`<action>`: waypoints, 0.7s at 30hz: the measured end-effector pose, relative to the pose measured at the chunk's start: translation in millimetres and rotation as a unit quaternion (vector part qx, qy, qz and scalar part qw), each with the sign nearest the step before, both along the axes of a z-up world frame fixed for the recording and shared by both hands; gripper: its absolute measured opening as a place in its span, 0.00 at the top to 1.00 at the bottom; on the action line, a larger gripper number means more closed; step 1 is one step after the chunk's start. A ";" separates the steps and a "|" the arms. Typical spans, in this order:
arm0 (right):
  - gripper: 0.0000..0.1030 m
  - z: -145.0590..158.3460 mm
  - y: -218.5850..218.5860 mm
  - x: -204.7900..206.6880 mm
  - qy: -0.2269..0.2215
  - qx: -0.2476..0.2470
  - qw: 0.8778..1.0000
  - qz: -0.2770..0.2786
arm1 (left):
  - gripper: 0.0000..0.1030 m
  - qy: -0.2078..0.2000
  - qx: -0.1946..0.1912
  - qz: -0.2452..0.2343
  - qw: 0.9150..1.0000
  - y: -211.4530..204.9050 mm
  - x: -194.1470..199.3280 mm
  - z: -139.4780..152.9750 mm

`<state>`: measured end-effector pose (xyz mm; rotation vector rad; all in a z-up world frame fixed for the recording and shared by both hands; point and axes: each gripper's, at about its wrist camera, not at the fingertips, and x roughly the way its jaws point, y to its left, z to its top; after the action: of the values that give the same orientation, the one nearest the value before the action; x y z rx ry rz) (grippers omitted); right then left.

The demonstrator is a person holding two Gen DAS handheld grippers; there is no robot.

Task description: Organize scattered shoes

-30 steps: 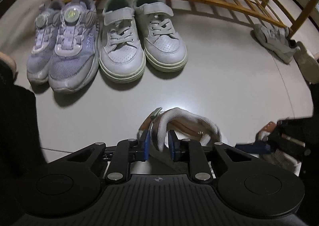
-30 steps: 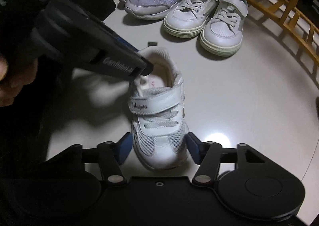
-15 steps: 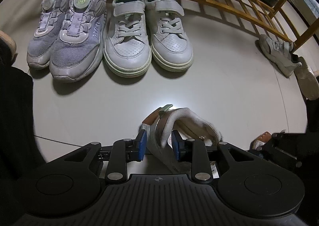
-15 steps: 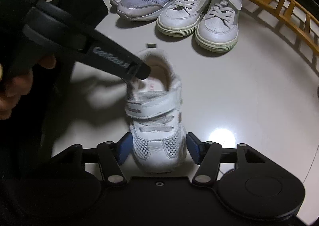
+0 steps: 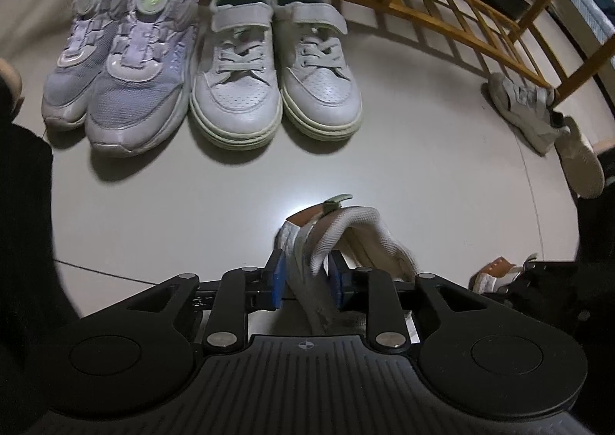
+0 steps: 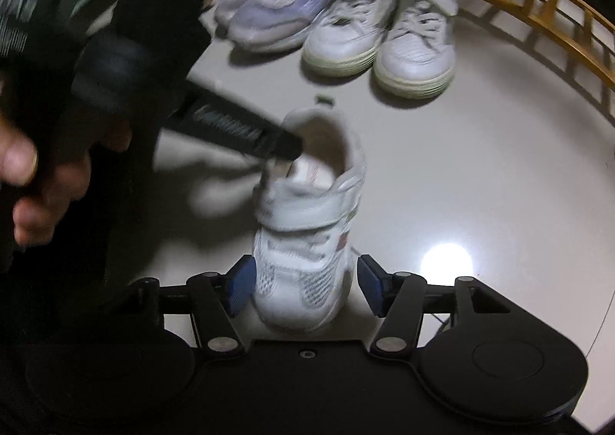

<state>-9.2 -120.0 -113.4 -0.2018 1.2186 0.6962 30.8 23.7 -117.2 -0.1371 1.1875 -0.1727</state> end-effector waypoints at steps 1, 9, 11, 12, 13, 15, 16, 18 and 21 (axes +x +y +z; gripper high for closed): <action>0.41 1.0 0.9 1.6 -0.007 -0.002 1.000 -0.001 | 0.76 -0.001 0.000 -0.003 1.000 -0.2 -0.3 0.1; 0.41 -1.5 1.5 7.7 -0.015 -0.010 1.000 -0.007 | 0.76 -0.001 0.005 -0.010 1.000 -0.9 -1.7 -1.6; 0.41 -0.4 0.1 6.2 -0.018 -0.012 1.000 -0.006 | 0.76 0.001 0.002 -0.007 1.000 1.5 -1.6 -1.8; 0.41 0.4 0.5 6.5 -0.017 -0.009 1.000 -0.004 | 0.76 0.001 0.001 -0.006 1.000 2.0 -1.3 -1.9; 0.41 1.3 1.6 6.0 -0.015 -0.005 1.000 -0.001 | 0.76 0.001 0.001 -0.006 1.000 1.6 -1.0 -1.9; 0.40 2.1 4.8 4.6 -0.011 0.002 1.000 0.008 | 0.76 0.001 0.002 -0.008 1.000 -0.5 -0.8 -1.7; 0.39 1.7 6.1 4.5 -0.011 0.001 1.000 0.010 | 0.76 0.001 0.002 -0.009 1.000 -2.3 -0.8 -1.3; 0.38 -3.5 13.8 2.8 -0.009 -0.008 1.000 0.017 | 0.76 0.000 0.001 -0.011 1.000 -3.6 -1.2 -0.7; 0.39 -10.4 21.1 -1.9 -0.006 -0.022 1.000 0.022 | 0.77 -0.003 0.005 -0.018 1.000 -7.4 -0.8 -0.1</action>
<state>-11.1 -98.9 -123.8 -0.2697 1.2209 0.7050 30.0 16.3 -117.3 -0.1065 1.1856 -0.1985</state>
